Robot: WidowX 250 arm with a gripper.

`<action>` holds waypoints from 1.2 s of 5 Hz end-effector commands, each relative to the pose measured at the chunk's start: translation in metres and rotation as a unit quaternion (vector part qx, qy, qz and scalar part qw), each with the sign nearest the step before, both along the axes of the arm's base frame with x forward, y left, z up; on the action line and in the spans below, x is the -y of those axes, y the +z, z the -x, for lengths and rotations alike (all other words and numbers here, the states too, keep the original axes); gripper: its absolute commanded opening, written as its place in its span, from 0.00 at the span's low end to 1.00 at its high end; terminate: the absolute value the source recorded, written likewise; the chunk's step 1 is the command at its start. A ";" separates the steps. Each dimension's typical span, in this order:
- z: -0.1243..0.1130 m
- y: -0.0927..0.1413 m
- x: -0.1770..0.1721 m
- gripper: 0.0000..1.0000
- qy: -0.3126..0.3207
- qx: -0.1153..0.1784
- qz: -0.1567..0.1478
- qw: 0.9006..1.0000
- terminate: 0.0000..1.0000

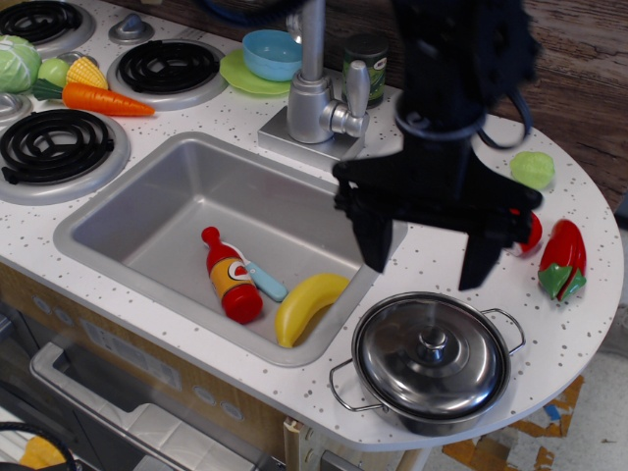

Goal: Take lid off pot or pan

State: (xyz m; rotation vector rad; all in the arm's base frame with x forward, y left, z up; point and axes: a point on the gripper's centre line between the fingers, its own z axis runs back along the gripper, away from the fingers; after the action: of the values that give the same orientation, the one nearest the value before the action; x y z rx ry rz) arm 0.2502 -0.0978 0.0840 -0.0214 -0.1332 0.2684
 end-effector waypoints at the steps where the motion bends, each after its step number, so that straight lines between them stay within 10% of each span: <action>1: -0.002 -0.009 0.014 1.00 0.015 0.004 0.007 1.000 0.00; 4: 0.005 -0.046 0.007 1.00 0.052 0.016 0.006 0.998 0.00; 5: 0.004 -0.052 0.009 0.00 0.056 0.021 0.009 0.998 0.00; 6: 0.002 -0.055 0.009 0.00 0.053 0.022 0.011 0.998 0.00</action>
State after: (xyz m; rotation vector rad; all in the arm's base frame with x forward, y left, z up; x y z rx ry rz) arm 0.2488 -0.1090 0.0357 -0.0456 -0.1589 0.3863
